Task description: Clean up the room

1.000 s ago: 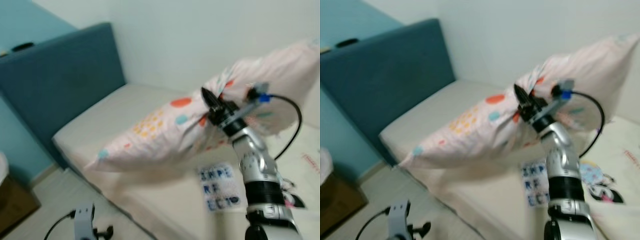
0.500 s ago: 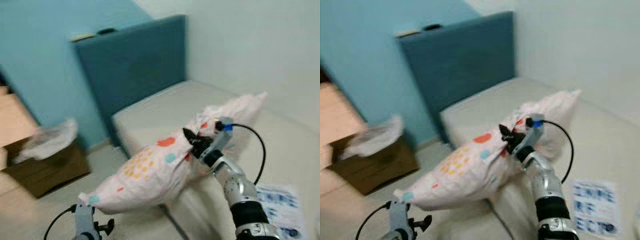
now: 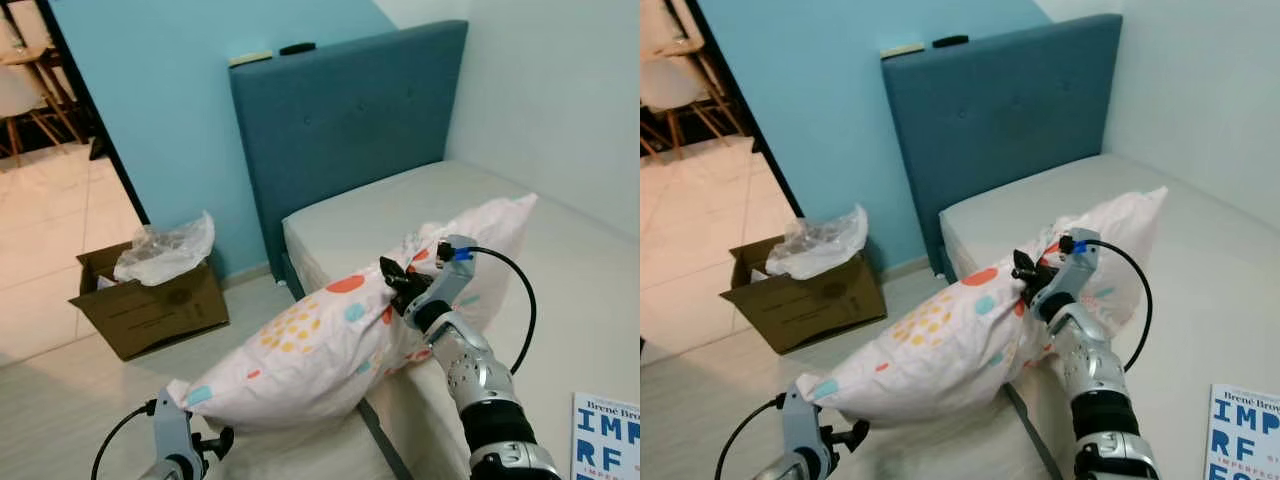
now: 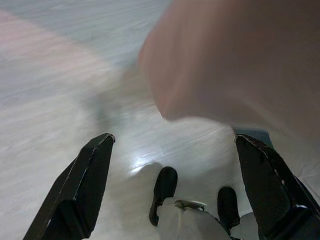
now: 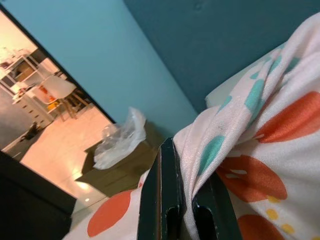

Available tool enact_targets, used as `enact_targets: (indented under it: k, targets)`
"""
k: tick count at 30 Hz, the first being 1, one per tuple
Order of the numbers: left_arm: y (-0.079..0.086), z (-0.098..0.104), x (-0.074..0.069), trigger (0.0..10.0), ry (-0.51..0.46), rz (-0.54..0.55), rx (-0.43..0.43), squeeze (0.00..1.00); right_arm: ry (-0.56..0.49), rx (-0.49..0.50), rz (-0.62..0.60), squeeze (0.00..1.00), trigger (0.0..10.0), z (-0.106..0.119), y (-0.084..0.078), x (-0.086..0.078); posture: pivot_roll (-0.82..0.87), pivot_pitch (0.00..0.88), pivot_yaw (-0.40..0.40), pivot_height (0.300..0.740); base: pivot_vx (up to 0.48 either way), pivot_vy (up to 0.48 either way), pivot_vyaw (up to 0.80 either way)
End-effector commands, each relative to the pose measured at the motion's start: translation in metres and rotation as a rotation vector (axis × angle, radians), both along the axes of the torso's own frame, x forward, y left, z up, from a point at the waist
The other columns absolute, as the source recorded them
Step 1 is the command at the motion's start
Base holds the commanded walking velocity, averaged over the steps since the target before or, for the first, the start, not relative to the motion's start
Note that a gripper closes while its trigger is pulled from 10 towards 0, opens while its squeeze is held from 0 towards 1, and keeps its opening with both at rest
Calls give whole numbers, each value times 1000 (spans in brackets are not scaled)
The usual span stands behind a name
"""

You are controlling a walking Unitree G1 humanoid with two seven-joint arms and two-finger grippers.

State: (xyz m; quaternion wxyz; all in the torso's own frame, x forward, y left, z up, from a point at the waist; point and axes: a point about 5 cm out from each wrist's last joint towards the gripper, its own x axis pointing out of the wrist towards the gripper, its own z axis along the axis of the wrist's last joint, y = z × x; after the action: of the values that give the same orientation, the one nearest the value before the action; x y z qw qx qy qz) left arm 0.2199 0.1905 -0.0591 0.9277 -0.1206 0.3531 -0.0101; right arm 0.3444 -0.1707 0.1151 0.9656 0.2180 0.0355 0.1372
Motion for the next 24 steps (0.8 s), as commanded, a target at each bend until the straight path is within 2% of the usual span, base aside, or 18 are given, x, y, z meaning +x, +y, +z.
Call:
enact_targets:
  k: [1,5,9,14,19,24]
  targets:
    - [0,3,4,10000,-21,7,-4,0,-115,-12,15,0,10000,23,4,7,-100,0,55,724,480,0,563]
    - [1,3,3,10000,-21,4,-6,0,-127,-71,52,0,10000,24,11,7,-100,0,54,724,480,0,731]
    - [1,3,3,10000,-21,3,-9,0,-131,-71,58,0,10000,24,12,7,-102,0,50,724,480,0,786]
    - [-2,2,3,10000,-21,0,-12,0,-123,-51,14,0,10000,26,6,10,-104,0,47,724,480,0,720]
    - [-5,2,3,10000,-22,-9,-17,0,-115,-33,-64,0,10000,28,-6,12,-107,0,49,724,480,0,0]
    - [-6,2,3,10000,-23,-13,-18,0,-123,-21,-77,0,10000,29,-8,12,-108,0,52,724,480,0,0]
